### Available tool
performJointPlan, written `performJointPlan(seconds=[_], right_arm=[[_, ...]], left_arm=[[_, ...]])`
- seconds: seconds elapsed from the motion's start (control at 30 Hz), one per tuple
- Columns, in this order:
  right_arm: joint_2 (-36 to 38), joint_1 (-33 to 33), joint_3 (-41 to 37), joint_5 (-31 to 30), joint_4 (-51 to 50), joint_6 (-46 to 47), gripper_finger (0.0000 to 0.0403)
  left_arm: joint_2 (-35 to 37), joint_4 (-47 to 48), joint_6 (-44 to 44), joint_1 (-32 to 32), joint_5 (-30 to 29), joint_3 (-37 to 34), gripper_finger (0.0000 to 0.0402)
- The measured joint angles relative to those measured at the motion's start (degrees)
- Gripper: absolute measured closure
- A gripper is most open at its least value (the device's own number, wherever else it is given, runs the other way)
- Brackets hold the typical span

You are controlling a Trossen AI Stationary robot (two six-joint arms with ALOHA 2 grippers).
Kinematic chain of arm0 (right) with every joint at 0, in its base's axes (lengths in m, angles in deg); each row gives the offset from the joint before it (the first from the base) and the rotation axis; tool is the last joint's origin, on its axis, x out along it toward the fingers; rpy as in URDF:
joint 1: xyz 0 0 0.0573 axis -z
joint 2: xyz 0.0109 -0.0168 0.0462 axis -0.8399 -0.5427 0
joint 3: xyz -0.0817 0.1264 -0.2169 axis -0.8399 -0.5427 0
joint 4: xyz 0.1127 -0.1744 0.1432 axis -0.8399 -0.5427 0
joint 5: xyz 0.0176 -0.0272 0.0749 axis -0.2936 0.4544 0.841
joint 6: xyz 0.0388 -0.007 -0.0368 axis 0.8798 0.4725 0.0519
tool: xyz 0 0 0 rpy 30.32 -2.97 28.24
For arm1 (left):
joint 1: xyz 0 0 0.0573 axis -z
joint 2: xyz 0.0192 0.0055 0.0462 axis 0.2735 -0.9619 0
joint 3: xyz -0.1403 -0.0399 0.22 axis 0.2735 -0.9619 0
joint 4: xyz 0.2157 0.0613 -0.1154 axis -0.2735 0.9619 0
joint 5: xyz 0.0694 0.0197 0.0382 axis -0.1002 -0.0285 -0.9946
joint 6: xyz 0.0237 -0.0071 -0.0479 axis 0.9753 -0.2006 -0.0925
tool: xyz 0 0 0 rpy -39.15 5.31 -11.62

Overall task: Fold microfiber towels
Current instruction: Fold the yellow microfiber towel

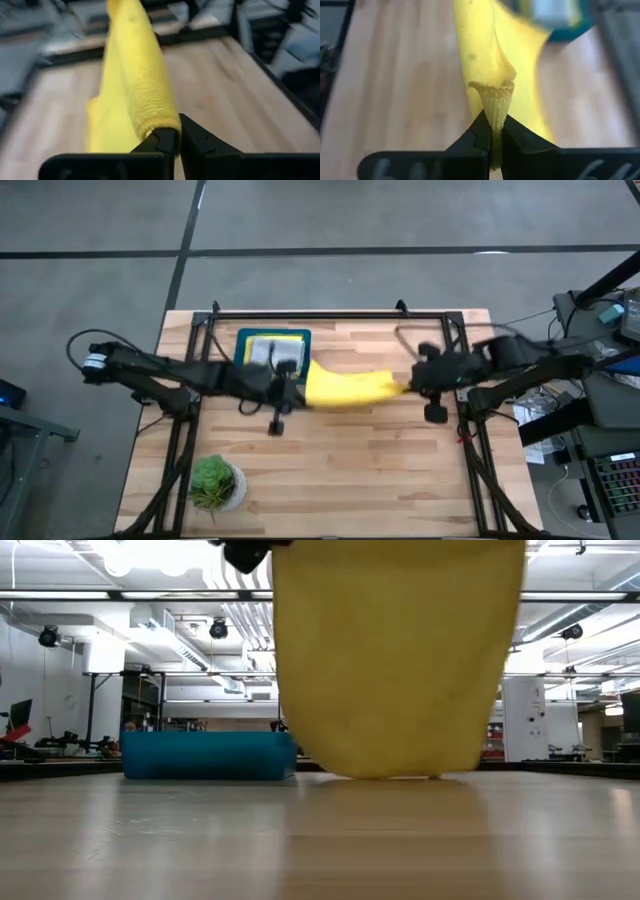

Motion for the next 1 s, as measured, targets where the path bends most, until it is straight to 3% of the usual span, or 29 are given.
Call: performJointPlan(seconds=[0.13,0.37,0.6,0.7,0.8,1.0], right_arm=[[-0.24,-5.66,-8.97,2.8,4.57,9.28,0.0394],[-3.7,-15.16,-23.6,10.58,21.41,25.06,0.0394],[-10.72,-19.89,-30.6,18.21,38.74,34.77,0.0394],[-13.47,-20.09,-31.01,17.74,38.75,34.9,0.0394],[-15.59,-19.12,-31.05,13.34,35.82,33.25,0.0394],[-16.63,-14.35,-31.05,6.58,28.08,30.47,0.0394]], left_arm=[[-3.84,-2.35,-5.45,6.07,-0.07,-1.99,0.0402],[-15.18,-5.54,-18.67,13.52,-2.37,-1.81,0.0402],[-24.82,-11.25,-30.82,17.02,4.09,-1.71,0.0402],[-27.04,-12.58,-32.35,17.36,4.75,-1.61,0.0402],[-27.39,-12.25,-31.79,16.76,4.5,-1.85,0.0402],[-26.86,-8.67,-25.65,13.27,-0.2,-1.93,0.0402]])
